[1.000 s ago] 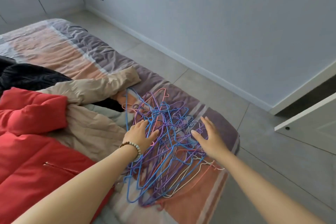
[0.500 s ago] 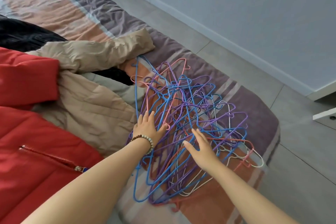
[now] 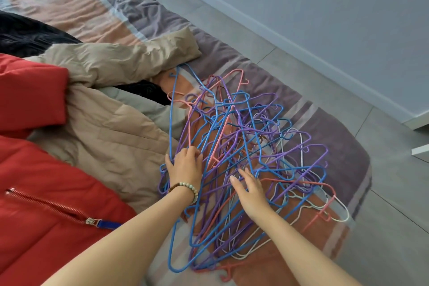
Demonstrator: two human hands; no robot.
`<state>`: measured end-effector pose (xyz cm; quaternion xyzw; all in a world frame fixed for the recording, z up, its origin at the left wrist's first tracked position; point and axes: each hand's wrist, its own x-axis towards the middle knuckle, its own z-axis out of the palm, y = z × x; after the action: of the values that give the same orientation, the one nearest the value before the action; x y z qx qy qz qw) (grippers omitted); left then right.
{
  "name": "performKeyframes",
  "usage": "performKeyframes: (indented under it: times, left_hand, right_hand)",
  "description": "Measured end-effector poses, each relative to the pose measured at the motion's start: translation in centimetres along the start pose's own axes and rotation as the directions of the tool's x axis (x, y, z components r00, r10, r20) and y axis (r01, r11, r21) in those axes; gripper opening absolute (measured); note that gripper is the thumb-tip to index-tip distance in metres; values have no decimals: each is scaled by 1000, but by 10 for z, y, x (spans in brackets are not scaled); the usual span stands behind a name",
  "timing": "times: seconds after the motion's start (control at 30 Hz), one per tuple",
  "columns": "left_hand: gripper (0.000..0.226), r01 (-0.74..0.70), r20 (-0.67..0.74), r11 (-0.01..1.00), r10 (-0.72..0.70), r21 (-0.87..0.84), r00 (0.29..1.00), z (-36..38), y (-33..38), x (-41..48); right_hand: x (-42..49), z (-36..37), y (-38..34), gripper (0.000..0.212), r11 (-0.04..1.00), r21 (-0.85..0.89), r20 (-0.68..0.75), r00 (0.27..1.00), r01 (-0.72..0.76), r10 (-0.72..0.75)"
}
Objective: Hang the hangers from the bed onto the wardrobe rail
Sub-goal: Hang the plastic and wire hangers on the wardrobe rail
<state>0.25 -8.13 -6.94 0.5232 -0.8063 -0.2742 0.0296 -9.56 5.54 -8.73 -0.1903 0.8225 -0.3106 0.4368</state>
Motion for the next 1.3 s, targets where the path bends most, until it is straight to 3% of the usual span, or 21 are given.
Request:
performKeyframes:
  times: [0.1,0.23,0.43,0.5,0.63,0.8,0.93,1.1,1.3]
  left_hand:
    - [17,5,-130,993,-21,-120,991,-6,0,-5]
    - [21,-90,-287,957,7,-274,958,-27,7,-7]
    - [22,-156,-369,880,-23,-449,929,-78,40,-6]
    - [25,-232,-400,858,35,-458,916,-97,54,-8]
    - [32,-432,-386,814,282,-388,878,-144,97,-18]
    - [32,-600,-356,707,488,-375,797,-218,179,-47]
    - [27,-699,-337,566,618,-437,711,-279,258,-83]
    - [31,-796,-324,408,755,-447,569,-341,360,-144]
    - [41,-775,-243,198,878,-601,413,-389,470,-246]
  right_hand:
    - [-3,-5,-12,55,997,72,16,999,-33,32]
    - [-9,-12,-27,53,992,116,12,999,-44,43]
    - [-37,-32,-75,55,963,269,67,997,6,-25]
    - [-51,-49,-99,53,955,293,69,995,45,-68]
    - [-80,-96,-153,50,911,351,-65,977,215,-205]
    - [-144,-183,-230,23,778,385,-312,863,497,-397]
    - [-216,-254,-273,22,716,274,-407,752,642,-518]
    - [-324,-345,-297,21,639,196,-549,623,744,-557]
    - [-465,-433,-272,12,575,36,-733,413,818,-540]
